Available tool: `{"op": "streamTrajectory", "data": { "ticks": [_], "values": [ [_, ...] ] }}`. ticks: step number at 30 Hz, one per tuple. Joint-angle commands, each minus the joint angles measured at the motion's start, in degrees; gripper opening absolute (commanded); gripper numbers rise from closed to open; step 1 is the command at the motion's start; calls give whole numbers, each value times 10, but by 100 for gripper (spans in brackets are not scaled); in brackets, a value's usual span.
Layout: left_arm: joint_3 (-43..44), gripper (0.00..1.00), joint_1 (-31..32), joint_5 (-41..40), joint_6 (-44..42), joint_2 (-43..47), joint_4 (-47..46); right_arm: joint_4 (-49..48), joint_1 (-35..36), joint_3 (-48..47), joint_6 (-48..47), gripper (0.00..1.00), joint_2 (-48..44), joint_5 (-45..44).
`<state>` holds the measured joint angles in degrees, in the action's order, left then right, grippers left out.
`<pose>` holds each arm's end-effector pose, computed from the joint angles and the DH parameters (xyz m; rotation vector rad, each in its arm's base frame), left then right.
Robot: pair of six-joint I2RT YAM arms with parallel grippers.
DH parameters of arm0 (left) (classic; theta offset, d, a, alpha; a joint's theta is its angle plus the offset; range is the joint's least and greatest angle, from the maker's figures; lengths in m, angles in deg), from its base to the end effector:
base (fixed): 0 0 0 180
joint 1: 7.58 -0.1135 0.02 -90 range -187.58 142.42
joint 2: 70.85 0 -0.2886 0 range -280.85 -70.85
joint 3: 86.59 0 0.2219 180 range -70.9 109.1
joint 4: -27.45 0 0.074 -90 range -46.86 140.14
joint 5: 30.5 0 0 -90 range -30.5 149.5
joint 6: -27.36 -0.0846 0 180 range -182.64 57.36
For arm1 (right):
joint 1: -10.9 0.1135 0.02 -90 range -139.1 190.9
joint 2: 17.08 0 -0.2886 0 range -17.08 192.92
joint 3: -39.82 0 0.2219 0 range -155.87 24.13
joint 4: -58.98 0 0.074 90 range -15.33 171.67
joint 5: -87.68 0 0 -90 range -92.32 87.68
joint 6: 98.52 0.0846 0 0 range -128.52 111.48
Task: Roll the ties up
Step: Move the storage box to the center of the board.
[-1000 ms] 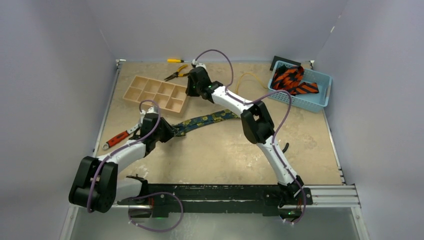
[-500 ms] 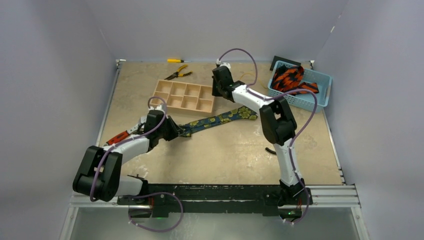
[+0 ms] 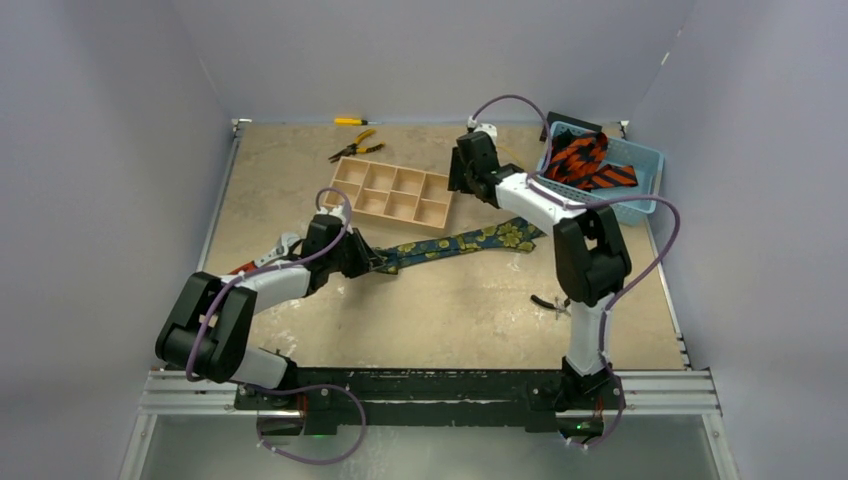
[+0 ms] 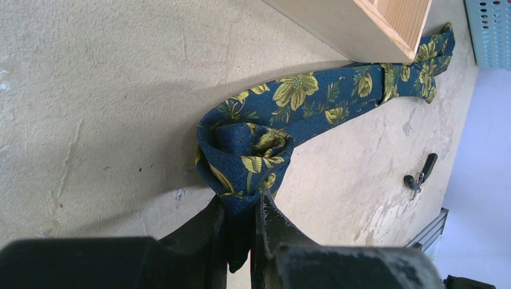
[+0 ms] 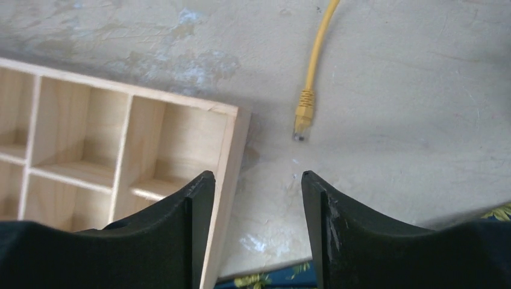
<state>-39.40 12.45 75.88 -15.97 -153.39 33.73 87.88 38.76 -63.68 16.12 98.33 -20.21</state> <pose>0.2544 -0.1181 0.1682 -0.4081 2.4074 -0.8945 0.4347 0.2004 0.2274 0.0984 2.2434 0.1373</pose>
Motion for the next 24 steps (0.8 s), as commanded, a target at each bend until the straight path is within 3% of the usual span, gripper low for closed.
{"op": "streamTrajectory", "data": {
  "ticks": [1,6,17,24],
  "values": [
    [18,0,3,15,-17,0,-23,-23,8,46,18,60,-72,28],
    [17,0,8,21,-16,-7,-29,-34,27,80,15,59,-77,94],
    [10,0,15,22,-17,-7,-38,-10,43,114,8,46,-44,106],
    [14,0,15,30,-22,-11,-34,-11,25,138,2,37,-58,30]
  ]
}}
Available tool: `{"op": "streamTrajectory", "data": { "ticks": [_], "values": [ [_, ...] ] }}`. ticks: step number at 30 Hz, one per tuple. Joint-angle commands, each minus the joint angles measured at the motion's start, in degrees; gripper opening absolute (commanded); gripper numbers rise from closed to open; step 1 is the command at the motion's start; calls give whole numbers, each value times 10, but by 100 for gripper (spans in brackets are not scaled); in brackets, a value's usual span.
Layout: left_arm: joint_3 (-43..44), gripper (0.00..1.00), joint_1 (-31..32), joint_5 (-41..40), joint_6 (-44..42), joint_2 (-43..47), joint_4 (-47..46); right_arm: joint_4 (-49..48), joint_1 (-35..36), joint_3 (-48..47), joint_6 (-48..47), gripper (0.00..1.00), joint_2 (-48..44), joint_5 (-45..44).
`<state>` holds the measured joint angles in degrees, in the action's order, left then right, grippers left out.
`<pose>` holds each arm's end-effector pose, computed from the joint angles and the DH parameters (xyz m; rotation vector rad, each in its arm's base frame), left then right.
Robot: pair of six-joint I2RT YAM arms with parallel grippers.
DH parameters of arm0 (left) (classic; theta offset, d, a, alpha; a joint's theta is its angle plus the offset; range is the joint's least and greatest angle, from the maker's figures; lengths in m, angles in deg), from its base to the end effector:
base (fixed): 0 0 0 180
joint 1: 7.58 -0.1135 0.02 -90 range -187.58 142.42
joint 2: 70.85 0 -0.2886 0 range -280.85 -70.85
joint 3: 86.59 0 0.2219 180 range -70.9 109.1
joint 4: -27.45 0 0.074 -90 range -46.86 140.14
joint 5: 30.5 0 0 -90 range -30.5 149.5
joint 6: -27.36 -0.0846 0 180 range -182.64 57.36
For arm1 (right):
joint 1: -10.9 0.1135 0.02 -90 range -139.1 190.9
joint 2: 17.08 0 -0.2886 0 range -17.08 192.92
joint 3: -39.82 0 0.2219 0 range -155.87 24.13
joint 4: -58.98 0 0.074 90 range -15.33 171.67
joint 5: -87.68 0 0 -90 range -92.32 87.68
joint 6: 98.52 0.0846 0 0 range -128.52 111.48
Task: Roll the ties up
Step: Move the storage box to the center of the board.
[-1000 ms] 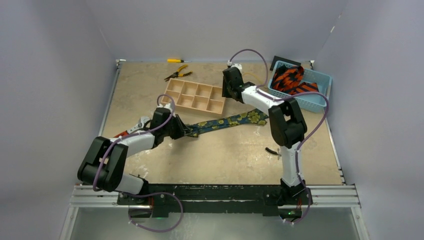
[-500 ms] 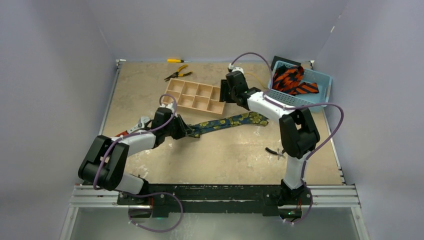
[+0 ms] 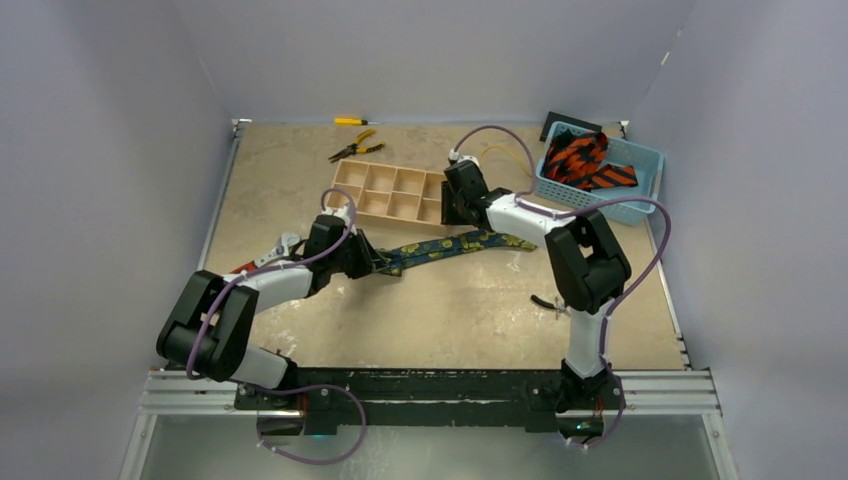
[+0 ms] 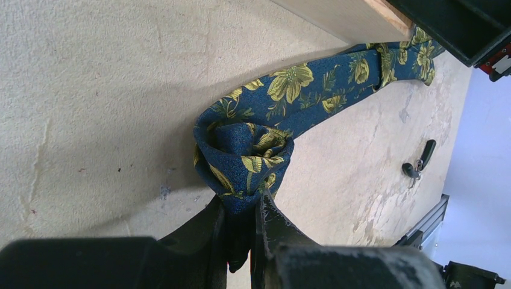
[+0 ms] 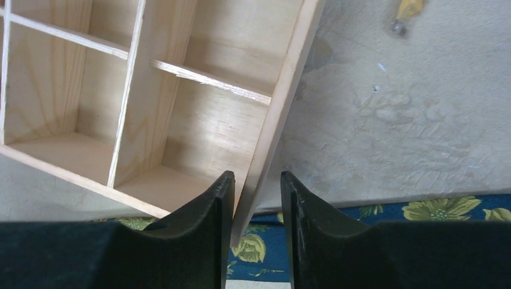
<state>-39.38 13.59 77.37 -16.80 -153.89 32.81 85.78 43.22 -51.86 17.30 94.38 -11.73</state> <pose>0.2529 -0.1258 0.1683 -0.3503 2.4148 -0.9287 0.3814 0.2250 0.1926 -0.0573 2.3884 0.2902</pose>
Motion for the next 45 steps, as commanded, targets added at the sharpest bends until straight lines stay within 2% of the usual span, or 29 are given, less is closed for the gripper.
{"op": "streamTrajectory", "data": {
  "ticks": [1,5,10,13,18,22,30,31,34,37,42,45],
  "values": [
    [17,0,4,19,-14,-10,-24,13,-24,20,-11,37,-21,-65],
    [31,0,4,33,-12,-30,-23,18,-41,13,-16,38,-27,-87],
    [48,0,4,43,-1,-56,-35,-6,-28,16,-22,53,-77,-109],
    [58,0,4,46,12,-69,-52,-3,4,-4,-28,57,-96,-122],
    [46,0,4,33,52,-79,-94,-3,55,-62,-49,55,-76,-108],
    [17,0,4,10,84,-77,-132,0,67,-91,-51,50,-28,-88],
    [8,1,3,-29,123,-94,-168,-29,79,-77,-34,47,6,-53],
    [8,5,4,-31,124,-94,-168,-33,79,-73,-33,47,2,-55],
    [9,28,4,-37,116,-86,-156,-38,79,-64,-33,47,-8,-59],
    [10,44,4,-49,101,-67,-122,-36,79,-70,-33,47,-4,-58],
    [12,60,4,-76,64,-16,-55,-39,80,-77,-34,47,2,-54],
    [16,63,2,-89,36,22,-9,-41,80,-79,-34,47,0,-55]
  ]
}}
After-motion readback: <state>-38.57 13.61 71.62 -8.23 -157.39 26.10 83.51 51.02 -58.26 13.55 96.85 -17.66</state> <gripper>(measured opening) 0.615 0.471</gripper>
